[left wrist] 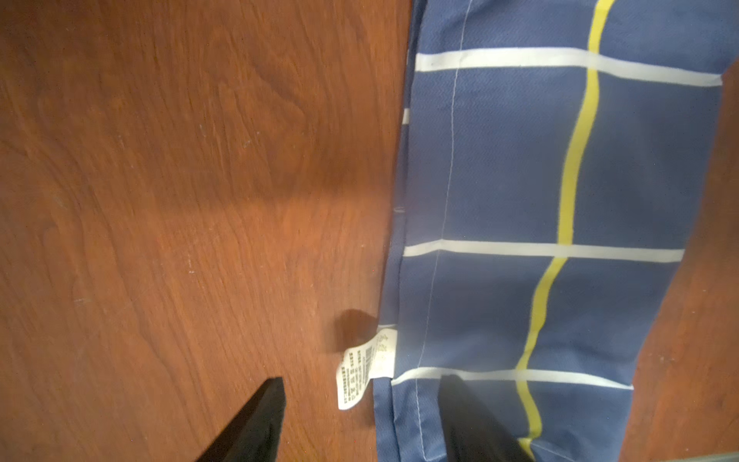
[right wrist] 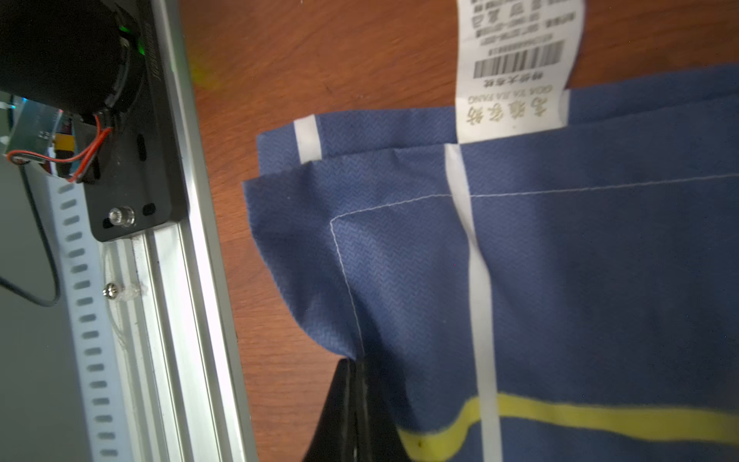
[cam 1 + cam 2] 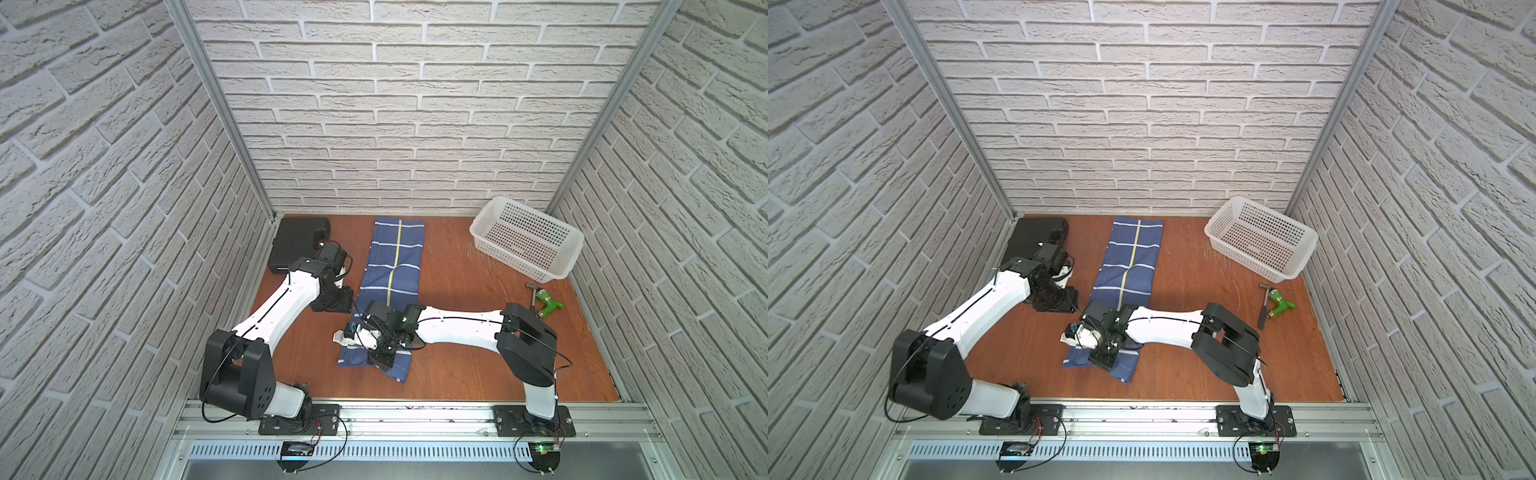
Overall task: Roll up the pillowcase
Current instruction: Roll the pillowcase at the center of the board.
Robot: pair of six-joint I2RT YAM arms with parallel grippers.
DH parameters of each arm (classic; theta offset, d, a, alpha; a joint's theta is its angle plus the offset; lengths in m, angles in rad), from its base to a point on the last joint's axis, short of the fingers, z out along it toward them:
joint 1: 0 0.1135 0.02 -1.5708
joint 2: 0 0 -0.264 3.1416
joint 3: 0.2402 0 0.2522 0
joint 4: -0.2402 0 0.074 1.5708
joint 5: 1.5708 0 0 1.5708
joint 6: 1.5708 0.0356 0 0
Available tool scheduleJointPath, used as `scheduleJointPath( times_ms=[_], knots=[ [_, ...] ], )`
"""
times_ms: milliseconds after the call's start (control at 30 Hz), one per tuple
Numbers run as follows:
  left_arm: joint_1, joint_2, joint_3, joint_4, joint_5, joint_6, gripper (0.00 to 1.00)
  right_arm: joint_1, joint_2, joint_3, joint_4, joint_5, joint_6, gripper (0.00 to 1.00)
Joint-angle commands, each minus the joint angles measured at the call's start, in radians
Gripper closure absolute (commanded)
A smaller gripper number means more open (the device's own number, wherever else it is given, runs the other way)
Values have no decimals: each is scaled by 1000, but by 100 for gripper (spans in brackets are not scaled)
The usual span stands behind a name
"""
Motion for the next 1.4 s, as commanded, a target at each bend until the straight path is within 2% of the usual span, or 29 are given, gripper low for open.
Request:
scheduleJointPath(
  times_ms=[0,233,533,967,1367],
  knots=[
    [-8,-22,32,-43,-25,-13,34,-38,-23,37,-66,-76,-69,98],
    [-26,-8,67,-70,-35,-18,34,-131,9,105,-98,-131,-110,98],
    [-70,-16,74,-107,-37,-58,34,-182,102,169,-105,-150,-147,98],
    [-111,-65,-7,-160,-14,-160,34,-260,163,208,-85,-153,-171,96],
    [-135,-35,-77,-86,45,-205,35,-282,214,274,-80,-202,-180,94]
  ],
)
